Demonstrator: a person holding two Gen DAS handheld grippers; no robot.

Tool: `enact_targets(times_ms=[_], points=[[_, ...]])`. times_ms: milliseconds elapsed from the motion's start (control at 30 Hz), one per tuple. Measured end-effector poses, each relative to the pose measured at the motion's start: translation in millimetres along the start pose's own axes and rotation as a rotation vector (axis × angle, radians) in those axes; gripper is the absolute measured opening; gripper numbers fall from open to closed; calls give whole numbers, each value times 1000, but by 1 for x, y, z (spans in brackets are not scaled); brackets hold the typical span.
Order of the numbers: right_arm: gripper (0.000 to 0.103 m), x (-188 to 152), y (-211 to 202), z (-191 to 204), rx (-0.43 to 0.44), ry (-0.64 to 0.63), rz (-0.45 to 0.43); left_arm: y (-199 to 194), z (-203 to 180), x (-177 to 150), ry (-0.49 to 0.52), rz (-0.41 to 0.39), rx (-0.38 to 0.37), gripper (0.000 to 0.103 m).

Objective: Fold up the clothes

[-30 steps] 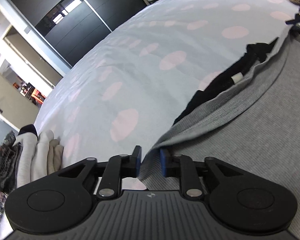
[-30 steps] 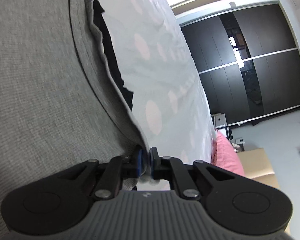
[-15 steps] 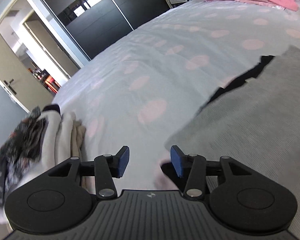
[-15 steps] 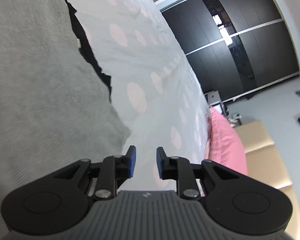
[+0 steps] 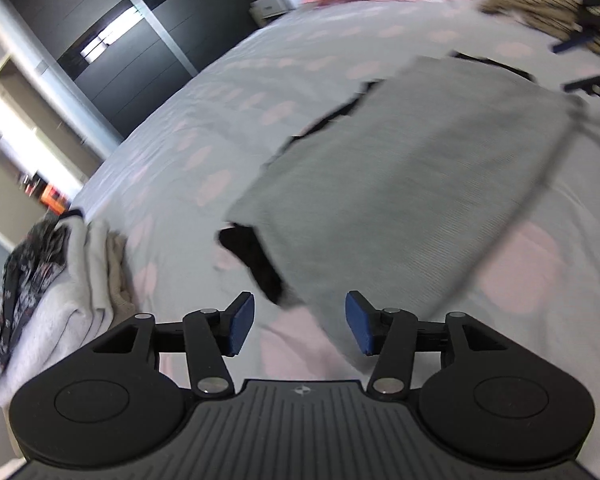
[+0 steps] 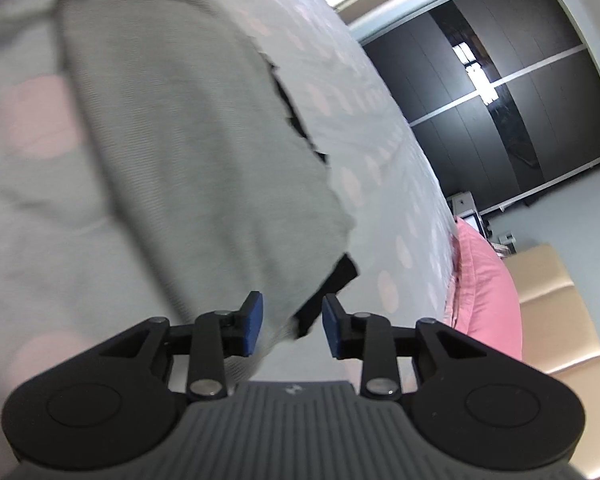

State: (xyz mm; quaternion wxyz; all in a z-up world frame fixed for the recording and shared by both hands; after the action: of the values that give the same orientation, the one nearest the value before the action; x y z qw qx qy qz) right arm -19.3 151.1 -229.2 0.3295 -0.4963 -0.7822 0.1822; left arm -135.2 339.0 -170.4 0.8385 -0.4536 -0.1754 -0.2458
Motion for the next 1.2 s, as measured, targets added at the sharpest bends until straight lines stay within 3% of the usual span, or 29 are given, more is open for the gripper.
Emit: enact_targets(times_ms=[233, 333, 400, 567, 700, 800, 933, 1200], points=[[38, -17, -12, 46, -1, -128, 8, -4, -68, -23, 310, -20, 31, 50], [40, -22, -8, 56, -47, -213, 13, 5, -84, -27, 443, -40, 108, 50], [41, -24, -4, 60, -60, -248, 17, 13, -88, -28, 476, -31, 137, 50], [43, -23, 6, 64, -88, -288, 21, 31, -89, -26, 471, -34, 194, 50], [38, -21, 16, 61, -107, -271, 29, 41, -91, -20, 458, -44, 227, 47], [27, -20, 24, 57, -120, -248, 36, 42, -88, -15, 429, -43, 217, 35], [9, -18, 29, 54, -121, -232, 39, 37, -85, -14, 386, -36, 186, 7], [4, -7, 10, 31, -182, -135, 21, 13, -62, -2, 296, -45, 156, 2]])
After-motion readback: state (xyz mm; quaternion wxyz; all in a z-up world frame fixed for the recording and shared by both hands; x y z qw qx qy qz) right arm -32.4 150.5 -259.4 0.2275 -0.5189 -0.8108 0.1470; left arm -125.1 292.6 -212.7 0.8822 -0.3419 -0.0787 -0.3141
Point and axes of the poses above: each gripper's, at about its wrist camera, not at the fingertips, and y roughly the way its jaws point, z to its left, x to its top, the point moved 7 cm from there along y, roughly the way its jaws point, and after that the axes turned 3 degrees about x, right-handed, at the moved point
